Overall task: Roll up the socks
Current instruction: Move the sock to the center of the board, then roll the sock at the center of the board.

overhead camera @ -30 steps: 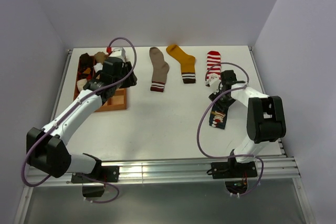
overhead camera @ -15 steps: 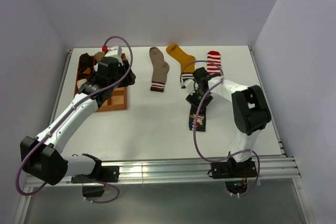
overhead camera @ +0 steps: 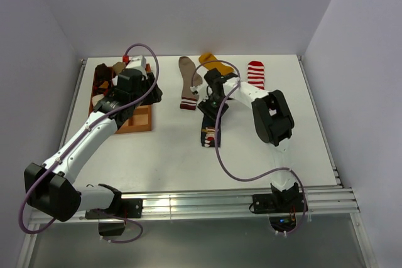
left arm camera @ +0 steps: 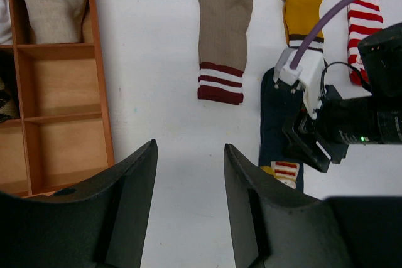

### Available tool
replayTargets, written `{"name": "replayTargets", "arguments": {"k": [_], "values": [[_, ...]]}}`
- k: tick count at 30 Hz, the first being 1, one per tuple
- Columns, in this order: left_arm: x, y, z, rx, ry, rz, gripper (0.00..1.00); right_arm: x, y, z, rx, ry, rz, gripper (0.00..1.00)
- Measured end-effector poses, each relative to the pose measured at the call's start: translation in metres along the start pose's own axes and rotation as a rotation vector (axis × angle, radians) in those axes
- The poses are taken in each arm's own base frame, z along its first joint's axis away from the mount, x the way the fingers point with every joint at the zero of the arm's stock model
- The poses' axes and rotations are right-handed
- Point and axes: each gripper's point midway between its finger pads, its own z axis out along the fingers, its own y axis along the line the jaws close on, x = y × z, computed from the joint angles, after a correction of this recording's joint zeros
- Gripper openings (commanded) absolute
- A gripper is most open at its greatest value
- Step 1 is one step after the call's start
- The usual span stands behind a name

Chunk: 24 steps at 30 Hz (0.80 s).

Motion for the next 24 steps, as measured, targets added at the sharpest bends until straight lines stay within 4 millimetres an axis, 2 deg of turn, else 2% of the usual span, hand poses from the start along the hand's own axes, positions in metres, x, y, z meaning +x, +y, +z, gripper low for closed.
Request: {"name": "replayTargets", "arguments": {"k": [3, 9, 12, 17, 20, 22, 23, 24], "values": [[0.002, 0.001, 0.0, -0.004, 0.007, 0.001, 0.51, -0.012, 0.0, 0.001, -0.013, -0.021, 0.024, 0.59], [0.003, 0.0, 0.0, -0.003, 0.012, 0.003, 0.52, -0.005, 0.005, -0.006, -0.004, -0.043, 0.03, 0.63], [0.004, 0.001, 0.001, -0.006, 0.015, 0.004, 0.52, -0.003, 0.011, -0.023, -0.001, -0.076, 0.018, 0.68], [0.0, 0.003, -0.001, -0.031, 0.021, 0.011, 0.54, -0.012, 0.02, -0.065, 0.028, -0.212, -0.056, 0.69], [-0.016, 0.0, -0.007, -0.036, -0.013, 0.011, 0.55, 0.0, 0.031, -0.076, 0.027, -0.254, -0.113, 0.68], [-0.028, -0.003, -0.01, -0.032, -0.041, 0.008, 0.55, 0.016, 0.039, -0.071, 0.018, -0.243, -0.147, 0.67], [-0.032, -0.004, -0.011, -0.031, -0.052, 0.007, 0.63, 0.026, 0.044, -0.064, 0.011, -0.227, -0.168, 0.66], [-0.037, -0.004, -0.013, -0.032, -0.063, 0.008, 0.64, 0.036, 0.049, -0.057, 0.001, -0.206, -0.187, 0.66]]}}
